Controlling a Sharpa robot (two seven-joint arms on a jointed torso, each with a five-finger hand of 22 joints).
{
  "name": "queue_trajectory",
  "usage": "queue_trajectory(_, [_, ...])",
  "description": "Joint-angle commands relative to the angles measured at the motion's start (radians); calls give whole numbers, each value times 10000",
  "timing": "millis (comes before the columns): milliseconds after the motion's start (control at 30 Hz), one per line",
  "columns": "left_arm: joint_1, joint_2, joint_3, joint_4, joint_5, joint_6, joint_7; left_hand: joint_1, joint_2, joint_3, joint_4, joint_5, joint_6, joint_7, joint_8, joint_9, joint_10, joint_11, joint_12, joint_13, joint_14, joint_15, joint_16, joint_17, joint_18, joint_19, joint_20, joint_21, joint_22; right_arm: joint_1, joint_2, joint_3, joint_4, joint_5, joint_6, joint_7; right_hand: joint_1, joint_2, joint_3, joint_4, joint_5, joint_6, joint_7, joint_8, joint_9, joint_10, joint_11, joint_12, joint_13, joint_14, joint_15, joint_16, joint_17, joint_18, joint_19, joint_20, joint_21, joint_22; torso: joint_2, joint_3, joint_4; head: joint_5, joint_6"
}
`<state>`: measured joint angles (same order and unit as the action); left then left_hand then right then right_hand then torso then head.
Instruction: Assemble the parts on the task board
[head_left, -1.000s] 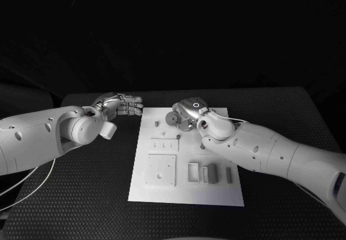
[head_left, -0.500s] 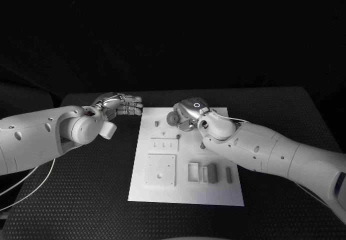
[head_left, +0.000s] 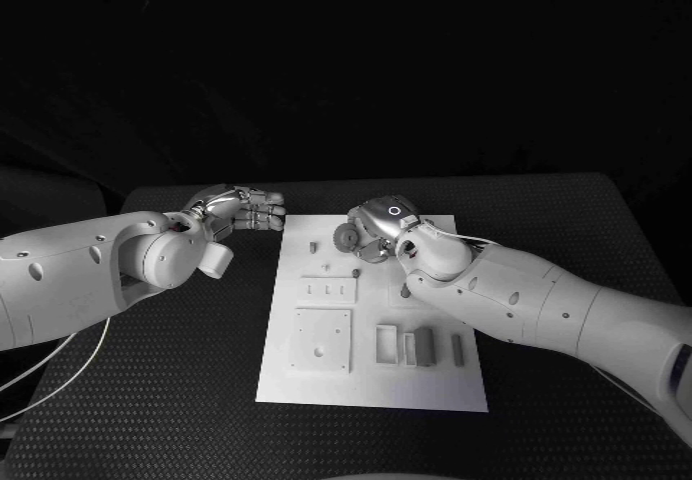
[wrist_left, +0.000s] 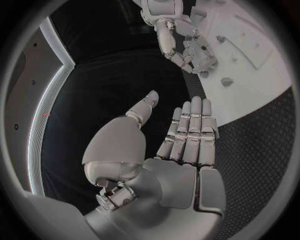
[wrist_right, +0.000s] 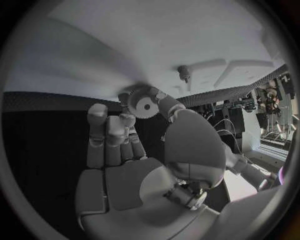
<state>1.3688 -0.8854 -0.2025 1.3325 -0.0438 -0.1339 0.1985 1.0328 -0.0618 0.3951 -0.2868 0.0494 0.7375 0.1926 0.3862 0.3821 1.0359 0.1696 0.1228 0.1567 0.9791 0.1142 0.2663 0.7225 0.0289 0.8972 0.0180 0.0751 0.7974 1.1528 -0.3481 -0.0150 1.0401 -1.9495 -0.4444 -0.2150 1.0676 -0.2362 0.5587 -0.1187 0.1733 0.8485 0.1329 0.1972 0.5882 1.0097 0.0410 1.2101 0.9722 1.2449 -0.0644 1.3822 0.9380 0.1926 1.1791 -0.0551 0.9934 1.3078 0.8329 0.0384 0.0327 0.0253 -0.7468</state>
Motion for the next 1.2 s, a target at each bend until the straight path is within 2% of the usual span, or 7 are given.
queue_trajectory(33, [9, 20, 8, 4, -15, 41, 69, -24, -48, 5, -15, 34, -54, 213, -31, -12, -64, 15, -46, 13, 72, 15, -59, 16, -106, 26, -23, -53, -13, -31, 8, -22, 28, -36, 166, -26, 14, 62, -13, 49, 41, 243, 182, 67, 17, 29, -30, 59, -12, 12, -58, 0, -11, 692, -2, -78, 46, 181, 1, -3, 4, 0, -1])
queue_trajectory(200, [9, 41, 8, -9, -15, 54, 71, -26, -47, 5, -14, 34, -55, 213, -30, -11, -64, 16, -47, 13, 73, 16, -60, 18, -106, 26, -23, -53, -13, -33, -10, -21, 105, -41, -30, -31, 12, 63, -13, 51, 40, 245, 181, 68, 18, 30, -30, 59, -12, 14, -59, 1, -11, 692, -1, -78, 47, 181, 1, -1, 3, 1, 0])
queue_trajectory(333, [8, 43, 7, -15, -15, 55, 72, -27, -46, 6, -14, 34, -56, 213, -30, -11, -64, 16, -48, 14, 73, 16, -62, 19, -106, 26, -23, -53, -13, -33, -72, -20, 213, -41, -25, -54, 5, 52, -19, 56, 38, 247, 180, 70, 19, 36, -32, 63, -12, 20, -61, 5, -9, 692, 5, -79, 51, 183, -3, -12, 10, -7, -2])
queue_trajectory(600, [8, 26, 7, -11, -15, 47, 66, -29, -45, 6, -14, 33, -59, 214, -28, -10, -65, 16, -49, 14, 74, 16, -65, 22, -106, 25, -23, -53, -13, -31, -205, -16, 503, -35, 66, -215, -20, 37, -26, 82, 37, 260, 175, 80, 25, 50, -36, 68, -13, 32, -65, 12, -7, 692, 18, -82, 57, 183, 0, -3, -4, 11, -4])
queue_trajectory(767, [8, 15, 7, -6, -15, 55, 57, -31, -45, 6, -13, 34, -60, 214, -28, -10, -66, 17, -50, 15, 75, 16, -67, 23, -107, 25, -22, -53, -13, -29, -286, -10, 622, -66, 301, -394, -59, 15, -31, 122, 38, 269, 172, 87, 29, 54, -40, 65, -18, 37, -68, 11, -8, 692, 24, -84, 57, 181, -2, -3, -11, 15, -6])
queue_trajectory(1200, [8, 29, 7, -21, -15, 74, 36, -35, -46, 5, -14, 34, -64, 215, -26, -9, -67, 17, -52, 16, 75, 16, -72, 27, -107, 24, -22, -53, -13, -28, -217, -6, 436, -150, 164, -694, -93, 56, -1, 205, 45, 285, 161, 99, 38, 63, -50, 57, -27, 47, -79, 11, -9, 692, 38, -93, 54, 177, 3, -3, -1, -20, -4])
